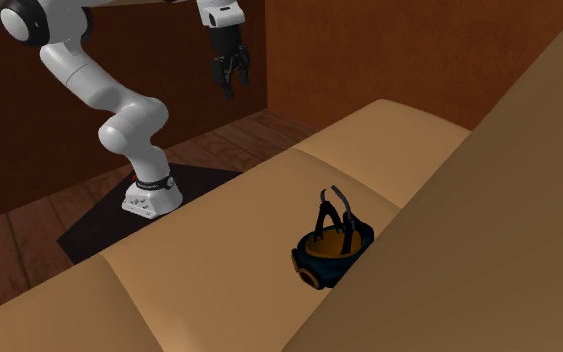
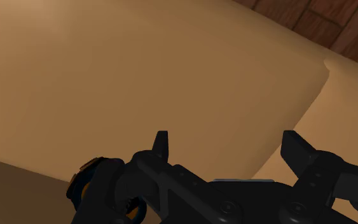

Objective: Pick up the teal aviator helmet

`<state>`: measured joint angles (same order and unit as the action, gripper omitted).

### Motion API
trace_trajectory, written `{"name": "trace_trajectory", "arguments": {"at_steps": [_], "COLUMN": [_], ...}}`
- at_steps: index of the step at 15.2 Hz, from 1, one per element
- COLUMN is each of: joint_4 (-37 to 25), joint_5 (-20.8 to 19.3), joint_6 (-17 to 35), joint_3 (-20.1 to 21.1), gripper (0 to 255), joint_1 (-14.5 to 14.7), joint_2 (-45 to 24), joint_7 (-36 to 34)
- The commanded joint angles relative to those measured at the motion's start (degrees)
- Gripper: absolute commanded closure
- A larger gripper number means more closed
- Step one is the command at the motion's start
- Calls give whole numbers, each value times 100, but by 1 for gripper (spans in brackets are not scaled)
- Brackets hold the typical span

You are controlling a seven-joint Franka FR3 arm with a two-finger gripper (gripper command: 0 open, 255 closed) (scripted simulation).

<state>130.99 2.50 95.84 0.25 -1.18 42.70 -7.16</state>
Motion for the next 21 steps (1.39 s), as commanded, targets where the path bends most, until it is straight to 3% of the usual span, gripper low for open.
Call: {"name": "trace_trajectory", "arguments": {"at_steps": [1, 12, 21], "joint_4": [0, -553, -1796], "joint_5": [0, -301, 53], "joint_6": [0, 1218, 1797], "joint_3": [0, -995, -1607], "gripper": [0, 0, 0], "joint_1": [0, 4, 27], "joint_2": [0, -1790, -3674], "joint_7": [0, 1752, 3220]}}
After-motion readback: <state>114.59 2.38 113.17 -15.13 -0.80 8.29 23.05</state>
